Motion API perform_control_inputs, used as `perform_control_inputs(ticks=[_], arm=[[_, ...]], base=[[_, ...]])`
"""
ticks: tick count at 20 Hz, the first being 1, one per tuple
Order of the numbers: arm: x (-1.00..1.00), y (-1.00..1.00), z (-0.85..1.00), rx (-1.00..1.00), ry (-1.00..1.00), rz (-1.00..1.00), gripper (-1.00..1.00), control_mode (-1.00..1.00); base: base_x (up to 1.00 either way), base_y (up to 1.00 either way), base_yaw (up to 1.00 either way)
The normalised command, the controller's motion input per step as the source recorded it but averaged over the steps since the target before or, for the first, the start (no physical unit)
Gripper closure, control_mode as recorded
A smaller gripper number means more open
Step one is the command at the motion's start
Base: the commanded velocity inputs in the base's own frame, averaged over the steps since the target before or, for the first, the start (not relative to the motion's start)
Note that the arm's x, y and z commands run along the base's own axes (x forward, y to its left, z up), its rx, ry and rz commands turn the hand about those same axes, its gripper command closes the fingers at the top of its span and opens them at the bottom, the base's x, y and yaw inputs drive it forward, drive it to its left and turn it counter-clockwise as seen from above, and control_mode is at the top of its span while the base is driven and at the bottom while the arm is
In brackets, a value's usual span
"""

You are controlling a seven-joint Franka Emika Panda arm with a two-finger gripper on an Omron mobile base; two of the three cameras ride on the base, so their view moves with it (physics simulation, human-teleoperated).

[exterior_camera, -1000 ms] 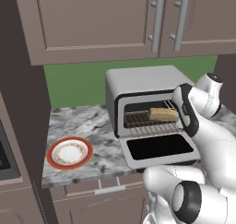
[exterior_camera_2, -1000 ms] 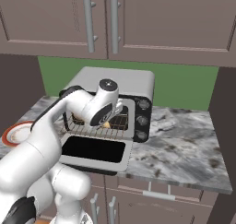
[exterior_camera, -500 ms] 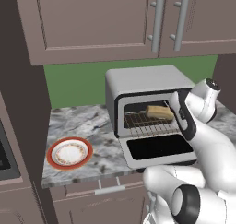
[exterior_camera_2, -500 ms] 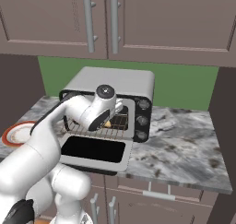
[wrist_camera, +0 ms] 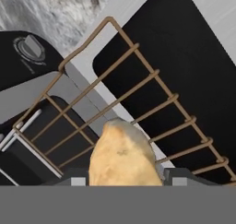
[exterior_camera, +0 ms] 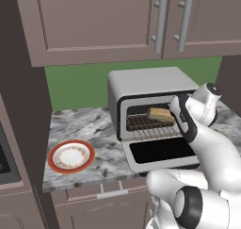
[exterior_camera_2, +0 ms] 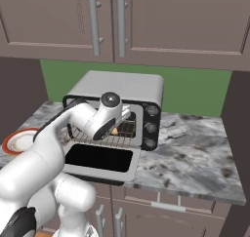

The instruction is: Pull the toaster oven rack outwards. Pick up the baguette from the plate and place it on the toaster oven rack. Close the toaster oven door fully and set the temperature to the lowest setting.

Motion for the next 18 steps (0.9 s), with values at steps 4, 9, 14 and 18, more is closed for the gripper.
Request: perform_control_inputs(ticks=[4,9,14,18], arm=[[0.01,0.0,-0.11,0.0,0.0,-0.01,1.0,-1.0],[0.08,-0.05,-0.14,0.0,0.0,0.0,1.0,-1.0],[0.2,-0.01,-0.16,0.0,0.0,0.0,1.0,-1.0],[0.33,0.0,-0.1,0.0,0.0,0.0,1.0,-1.0]], base=[[0.0,0.0,0.0],[0.0,0.0,0.0],[0.0,0.0,0.0],[0.0,0.0,0.0]])
